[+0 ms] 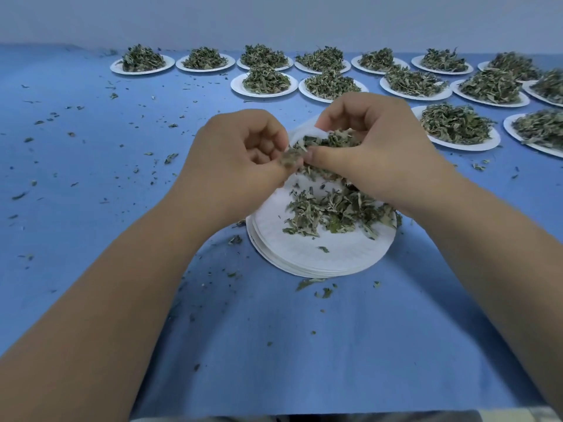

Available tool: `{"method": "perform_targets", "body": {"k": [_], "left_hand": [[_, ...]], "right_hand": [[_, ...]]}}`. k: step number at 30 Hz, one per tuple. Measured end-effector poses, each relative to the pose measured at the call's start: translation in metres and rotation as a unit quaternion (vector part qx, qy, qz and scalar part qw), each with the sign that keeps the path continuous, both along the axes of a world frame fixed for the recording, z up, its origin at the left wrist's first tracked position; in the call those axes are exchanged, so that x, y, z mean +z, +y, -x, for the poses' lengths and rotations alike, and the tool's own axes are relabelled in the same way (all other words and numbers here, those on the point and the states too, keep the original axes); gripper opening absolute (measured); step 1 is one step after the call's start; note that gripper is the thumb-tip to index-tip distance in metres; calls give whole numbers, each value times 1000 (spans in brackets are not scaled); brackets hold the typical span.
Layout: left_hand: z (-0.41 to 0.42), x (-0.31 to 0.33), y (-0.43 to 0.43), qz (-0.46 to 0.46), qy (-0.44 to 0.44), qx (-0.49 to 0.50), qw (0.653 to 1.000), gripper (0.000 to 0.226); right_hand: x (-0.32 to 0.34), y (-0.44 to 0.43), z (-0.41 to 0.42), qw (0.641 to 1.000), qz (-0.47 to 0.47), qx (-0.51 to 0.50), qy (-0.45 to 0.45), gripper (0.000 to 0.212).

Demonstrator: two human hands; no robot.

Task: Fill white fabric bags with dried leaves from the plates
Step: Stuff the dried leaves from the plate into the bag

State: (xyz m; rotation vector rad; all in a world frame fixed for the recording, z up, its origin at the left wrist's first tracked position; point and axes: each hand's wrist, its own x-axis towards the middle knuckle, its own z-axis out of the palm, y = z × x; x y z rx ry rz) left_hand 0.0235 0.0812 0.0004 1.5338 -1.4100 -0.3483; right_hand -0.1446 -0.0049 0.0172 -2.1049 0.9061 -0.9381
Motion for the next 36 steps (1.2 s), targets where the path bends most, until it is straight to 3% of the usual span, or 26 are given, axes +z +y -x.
{"method": "perform_targets", "body": {"k": [13, 18, 22, 25, 29, 36], "left_hand": [[11, 5, 7, 43, 25, -26, 998, 18], [6, 0, 1, 29, -33, 33, 998, 16], [0, -2, -3, 18, 0, 59, 998, 12], [-1, -2, -4, 20, 15, 66, 997, 7], [-2, 0, -4, 5, 102, 42, 994, 9], [-1, 1, -3, -18, 171, -41, 984, 9]], "right_hand": [[4, -4, -29, 969, 129, -118, 176, 22], [9, -1, -24, 981, 74, -98, 153, 28], [17, 6, -7, 992, -14, -63, 111, 46], [23, 18, 6, 996, -65, -13, 57, 39], [20, 27, 13, 999, -10, -1, 49, 12], [7, 30, -3, 989, 124, -52, 68, 13]]}}
